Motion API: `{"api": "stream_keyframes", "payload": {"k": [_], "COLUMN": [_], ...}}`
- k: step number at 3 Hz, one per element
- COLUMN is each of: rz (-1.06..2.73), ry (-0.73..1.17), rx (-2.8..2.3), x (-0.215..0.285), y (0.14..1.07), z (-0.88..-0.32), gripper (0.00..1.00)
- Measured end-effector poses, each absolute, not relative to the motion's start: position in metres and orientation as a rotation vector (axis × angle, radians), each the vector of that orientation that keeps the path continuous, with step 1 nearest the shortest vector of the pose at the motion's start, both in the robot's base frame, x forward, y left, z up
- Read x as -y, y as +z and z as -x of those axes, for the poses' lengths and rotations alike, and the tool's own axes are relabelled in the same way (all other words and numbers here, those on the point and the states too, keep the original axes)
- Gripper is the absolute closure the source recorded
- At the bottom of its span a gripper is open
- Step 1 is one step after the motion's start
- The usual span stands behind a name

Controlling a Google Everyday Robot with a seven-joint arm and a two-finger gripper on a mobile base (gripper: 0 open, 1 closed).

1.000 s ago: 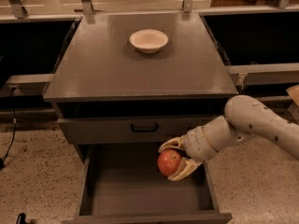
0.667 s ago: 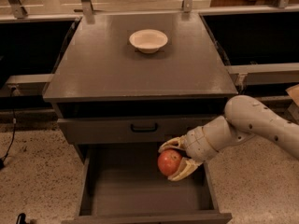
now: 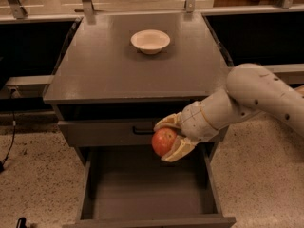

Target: Pick apple from middle drawer and place on counter

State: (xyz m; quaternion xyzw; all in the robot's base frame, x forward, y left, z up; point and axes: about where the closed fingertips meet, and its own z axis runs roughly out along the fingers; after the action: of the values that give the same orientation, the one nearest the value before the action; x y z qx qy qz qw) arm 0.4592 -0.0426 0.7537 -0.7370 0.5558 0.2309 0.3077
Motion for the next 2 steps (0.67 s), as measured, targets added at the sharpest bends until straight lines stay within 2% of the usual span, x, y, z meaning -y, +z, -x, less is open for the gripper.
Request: {"api": "stream_keyframes", "payload": {"k": [2], "rz": [1.823], "ry": [0.535], "rx": [-1.569], "x": [0.052], "y": [0.873], "z": [-0.521], "gripper": [1.0]}}
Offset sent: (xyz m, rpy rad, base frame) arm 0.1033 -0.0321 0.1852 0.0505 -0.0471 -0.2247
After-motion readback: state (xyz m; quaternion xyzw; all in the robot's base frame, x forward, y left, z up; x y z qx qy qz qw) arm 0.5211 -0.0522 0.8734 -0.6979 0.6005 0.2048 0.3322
